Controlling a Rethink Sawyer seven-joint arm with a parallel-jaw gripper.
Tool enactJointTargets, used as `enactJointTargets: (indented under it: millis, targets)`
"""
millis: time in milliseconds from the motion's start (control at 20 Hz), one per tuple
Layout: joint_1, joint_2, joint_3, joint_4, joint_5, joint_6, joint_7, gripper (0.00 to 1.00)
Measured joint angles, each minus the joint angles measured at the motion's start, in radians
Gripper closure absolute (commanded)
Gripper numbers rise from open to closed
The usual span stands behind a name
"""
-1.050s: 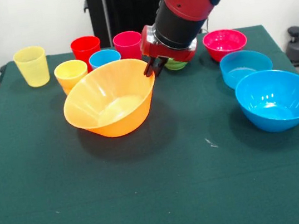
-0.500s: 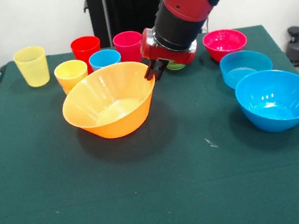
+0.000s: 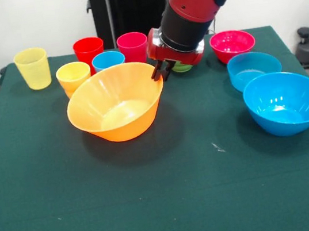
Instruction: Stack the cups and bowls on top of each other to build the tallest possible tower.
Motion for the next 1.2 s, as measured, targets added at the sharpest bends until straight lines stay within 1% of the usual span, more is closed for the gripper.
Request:
enactJointTargets:
  millis: [1050,1100,1200]
  targets:
    - [0.004,-0.002,0.0,0.009,0.005,0.0,0.0,1.0]
    - [0.004,-0.002,0.0,0.01,0.005,0.0,0.0,0.0]
    - [0.004,-0.002,0.0,0.01,0.006,0.0,0.0,0.0]
